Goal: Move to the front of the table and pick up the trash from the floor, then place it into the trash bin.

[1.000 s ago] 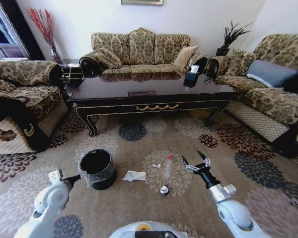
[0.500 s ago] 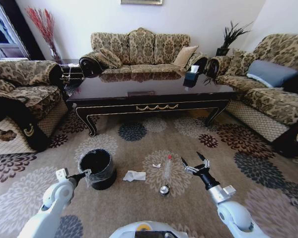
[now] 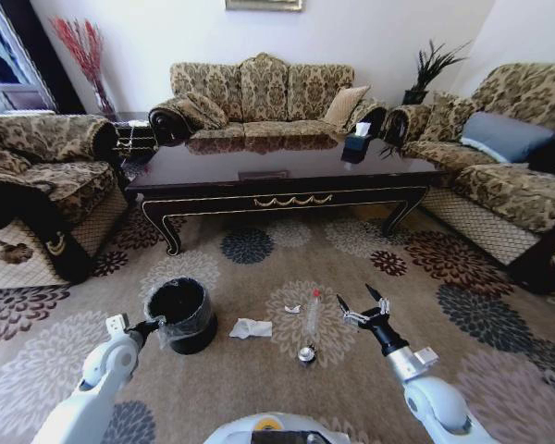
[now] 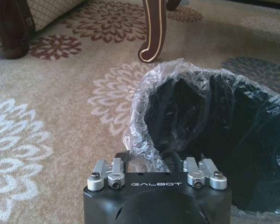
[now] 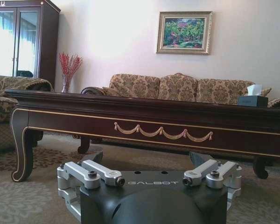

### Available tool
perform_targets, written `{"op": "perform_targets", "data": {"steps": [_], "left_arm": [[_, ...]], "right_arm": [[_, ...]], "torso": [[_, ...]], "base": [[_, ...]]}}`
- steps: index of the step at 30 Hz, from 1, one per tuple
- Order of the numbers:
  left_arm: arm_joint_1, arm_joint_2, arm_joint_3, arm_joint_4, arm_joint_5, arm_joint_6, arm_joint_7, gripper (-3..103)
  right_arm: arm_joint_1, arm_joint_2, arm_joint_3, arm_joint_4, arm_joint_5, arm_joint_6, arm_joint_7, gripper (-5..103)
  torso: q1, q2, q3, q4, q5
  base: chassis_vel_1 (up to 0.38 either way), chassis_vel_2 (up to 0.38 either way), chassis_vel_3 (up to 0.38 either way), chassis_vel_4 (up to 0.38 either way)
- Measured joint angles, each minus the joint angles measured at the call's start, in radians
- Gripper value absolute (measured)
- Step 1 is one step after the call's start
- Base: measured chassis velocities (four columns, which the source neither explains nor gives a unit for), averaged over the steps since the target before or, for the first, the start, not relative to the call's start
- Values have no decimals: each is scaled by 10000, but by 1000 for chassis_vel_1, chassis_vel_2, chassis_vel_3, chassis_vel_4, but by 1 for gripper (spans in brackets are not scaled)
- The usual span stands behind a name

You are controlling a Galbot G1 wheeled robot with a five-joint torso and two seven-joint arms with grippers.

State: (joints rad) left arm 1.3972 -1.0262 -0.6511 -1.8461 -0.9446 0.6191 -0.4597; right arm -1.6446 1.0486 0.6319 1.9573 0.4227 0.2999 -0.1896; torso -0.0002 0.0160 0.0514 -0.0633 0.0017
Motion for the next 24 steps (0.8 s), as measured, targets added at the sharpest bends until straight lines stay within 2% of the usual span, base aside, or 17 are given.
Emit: {"op": "perform_targets", "data": {"steps": [1, 2, 5, 6, 9, 11, 12, 14, 17, 19, 24], "left_arm": [[-16, 2, 25, 41, 24, -12, 5, 48], [-16, 2, 25, 41, 24, -12, 5, 48], [-26, -4, 27, 163, 118, -38, -4, 32], [-21, -16, 24, 147, 124, -38, -5, 26], [22, -23, -38, 79, 140, -38, -70, 22], [102, -25, -169, -50, 136, -42, -69, 15], [102, -25, -169, -50, 136, -42, -69, 15], [189, -5, -315, -226, 81, 33, 6, 7], [248, 50, -493, -428, 56, 68, 35, 3], [314, 174, -813, -614, 69, 80, -22, 3], [455, 386, -1444, -988, -288, 122, -25, 3]], "right_arm": [[-7, 18, -6, -8, -14, 15, -4, 100], [-7, 18, -6, -8, -14, 15, -4, 100], [-32, 43, -16, -30, -43, 55, -15, 100], [-28, 44, -17, -31, -43, 62, -16, 100], [-30, 44, -15, -33, -43, 70, -17, 100], [-23, 39, -12, -33, -43, 87, -17, 100], [-23, 39, -12, -33, -43, 87, -17, 100], [-25, 39, -10, -23, -43, 95, -17, 100], [-25, 49, -9, -20, -42, 109, -17, 100], [-27, 70, -29, -39, -67, 138, -17, 100], [-16, 85, -195, -140, -157, 40, -3, 100]], "torso": [[0, 1, -1, -1, 0], [0, 1, -1, -1, 0], [0, -3, 4, -15, -12], [0, -3, 4, -7, -12], [1, -7, 8, 0, -13], [1, -10, 10, 3, -28], [1, -10, 10, 3, -28], [2, -15, 15, -4, -49], [2, -15, 15, -12, -45], [3, -15, 13, 2, -20], [3, -13, 8, -6, -20]], "base": [[0, 0, 0, 0], [0, 0, 0, 0], [0, 0, 0, 0], [0, 0, 0, 0], [0, 0, 0, 0], [0, 0, 0, 0], [0, 0, 0, 0], [0, 0, 0, 0], [0, 0, 0, 0], [0, 0, 0, 0], [0, 0, 0, 0]]}}
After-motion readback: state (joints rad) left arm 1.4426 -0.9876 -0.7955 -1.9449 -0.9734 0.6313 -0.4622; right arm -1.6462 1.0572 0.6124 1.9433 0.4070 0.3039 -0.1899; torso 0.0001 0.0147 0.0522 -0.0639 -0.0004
